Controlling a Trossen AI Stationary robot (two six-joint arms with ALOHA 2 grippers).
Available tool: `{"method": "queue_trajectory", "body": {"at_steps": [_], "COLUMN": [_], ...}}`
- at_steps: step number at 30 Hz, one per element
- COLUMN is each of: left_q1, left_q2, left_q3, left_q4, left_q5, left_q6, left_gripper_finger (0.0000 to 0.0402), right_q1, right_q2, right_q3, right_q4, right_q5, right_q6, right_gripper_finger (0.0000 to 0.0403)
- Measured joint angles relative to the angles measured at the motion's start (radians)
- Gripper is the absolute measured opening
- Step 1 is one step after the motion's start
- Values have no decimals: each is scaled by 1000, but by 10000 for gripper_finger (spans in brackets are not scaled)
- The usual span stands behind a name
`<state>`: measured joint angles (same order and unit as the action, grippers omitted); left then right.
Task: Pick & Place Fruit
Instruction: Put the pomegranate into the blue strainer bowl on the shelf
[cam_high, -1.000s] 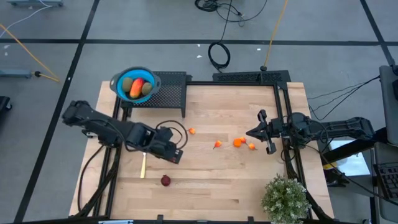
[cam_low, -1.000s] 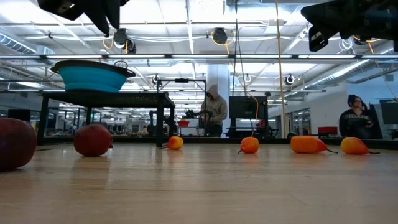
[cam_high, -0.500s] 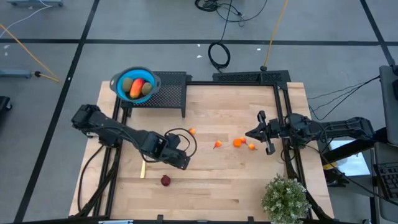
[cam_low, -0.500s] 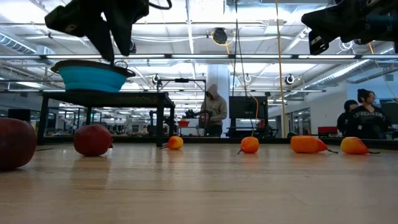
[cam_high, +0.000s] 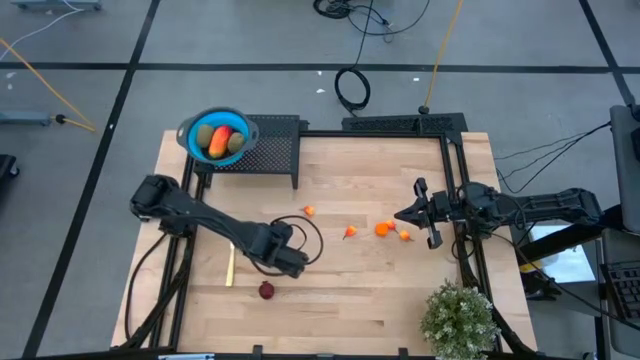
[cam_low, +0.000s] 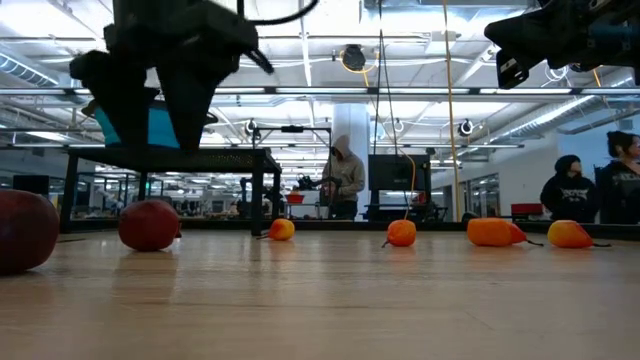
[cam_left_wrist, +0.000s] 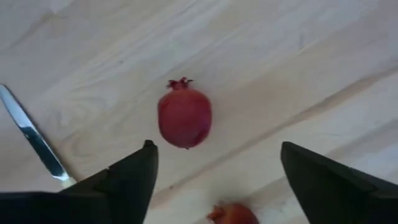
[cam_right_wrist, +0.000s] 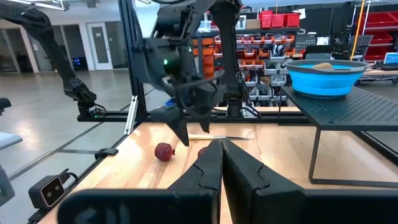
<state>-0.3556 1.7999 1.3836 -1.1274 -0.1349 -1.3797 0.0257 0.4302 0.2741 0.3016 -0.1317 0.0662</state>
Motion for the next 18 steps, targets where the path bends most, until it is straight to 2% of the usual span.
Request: {"method": "queue_trajectory", "body": {"at_steps": [7, 18], "left_q1": [1, 15], "left_q2": [88, 193], "left_q3": [-1, -1], "left_q4": [2, -49], "left_q5": [18, 17], "left_q6": [103, 138], "left_gripper_finger": [382, 386], "right_q1": [0, 0], "right_q2": [0, 0], "right_q3": [0, 0], "right_q4": [0, 0], "right_q5": [0, 0], "right_q6": [0, 0], "right_gripper_finger": [4, 4]}}
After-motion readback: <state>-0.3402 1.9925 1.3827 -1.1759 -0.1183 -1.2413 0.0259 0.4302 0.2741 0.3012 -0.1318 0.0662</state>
